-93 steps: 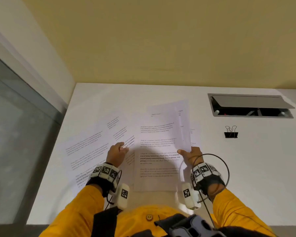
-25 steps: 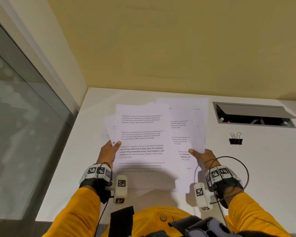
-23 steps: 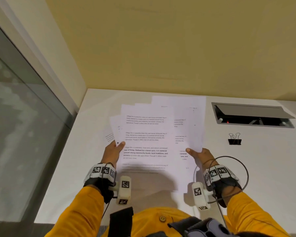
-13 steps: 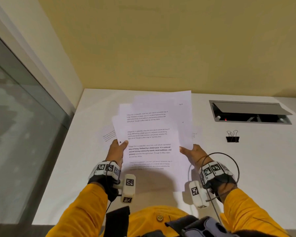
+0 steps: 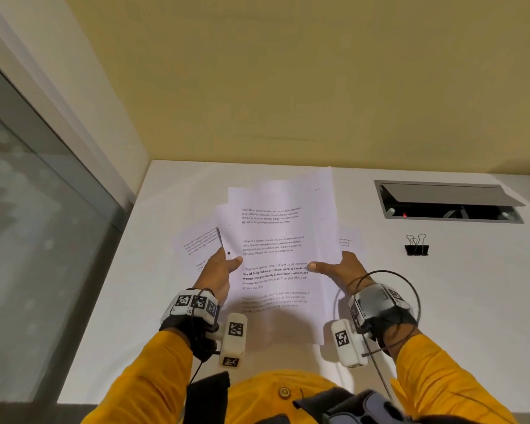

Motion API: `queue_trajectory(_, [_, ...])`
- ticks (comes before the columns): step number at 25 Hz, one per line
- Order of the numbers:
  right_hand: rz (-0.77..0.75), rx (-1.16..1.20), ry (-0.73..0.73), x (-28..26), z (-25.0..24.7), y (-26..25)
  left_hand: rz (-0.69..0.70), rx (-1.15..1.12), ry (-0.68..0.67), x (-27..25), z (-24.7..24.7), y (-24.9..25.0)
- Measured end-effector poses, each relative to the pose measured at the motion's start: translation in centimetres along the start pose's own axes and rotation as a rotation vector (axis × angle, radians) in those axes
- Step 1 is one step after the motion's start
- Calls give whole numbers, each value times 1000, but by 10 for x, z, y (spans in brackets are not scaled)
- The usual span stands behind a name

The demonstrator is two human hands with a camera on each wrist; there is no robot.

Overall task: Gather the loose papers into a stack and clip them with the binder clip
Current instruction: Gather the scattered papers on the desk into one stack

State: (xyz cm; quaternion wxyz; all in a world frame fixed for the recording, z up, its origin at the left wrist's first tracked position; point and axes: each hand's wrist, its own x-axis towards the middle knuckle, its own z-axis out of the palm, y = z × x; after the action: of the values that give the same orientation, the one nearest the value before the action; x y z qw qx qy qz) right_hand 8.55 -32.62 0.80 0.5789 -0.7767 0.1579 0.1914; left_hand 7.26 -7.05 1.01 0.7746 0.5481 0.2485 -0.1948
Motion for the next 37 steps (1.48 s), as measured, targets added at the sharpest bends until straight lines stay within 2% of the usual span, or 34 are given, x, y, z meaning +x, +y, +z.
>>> queue_trajectory(5, [-2, 49, -41, 5, -11, 4, 13, -66, -69, -2, -6, 11])
queue_trajectory(7, [-25, 61, -95, 8, -15, 3, 65, -15, -95, -3, -5, 16])
queue_trajectory(10, [-82, 74, -180, -10, -17, -25, 162, 70, -130, -5, -4, 25])
queue_trajectory(13, [-181, 68, -221, -20, -24, -43, 245, 47, -159, -11, -3, 39])
queue_trajectory(17, [-235, 136, -154, -24, -35, -50, 383, 102, -82, -28, -4, 54])
queue_trajectory(19, [-237, 96, -55, -22, -35, -46, 391, 157, -44, -29, -5, 48])
queue_trajectory(21, [-172, 45, 65, -22, -28, -42, 373, 191, -69, -28, -3, 41])
queue_trajectory(23, [-188, 76, 109, -21, -22, -38, 387, 267, -73, -22, -3, 36])
queue_trajectory(26, [-241, 128, 71, -24, -19, -41, 424, 238, -72, -26, 3, 39])
queue_trajectory(30, [-218, 87, -12, -26, -21, -46, 490, 235, -81, -23, 2, 36])
queue_trajectory(34, [-171, 126, 34, -26, -17, -44, 427, 353, -109, -24, 0, 33])
queue_trajectory(37, [-188, 165, 33, -29, -13, -46, 409, 285, -84, -24, -2, 30])
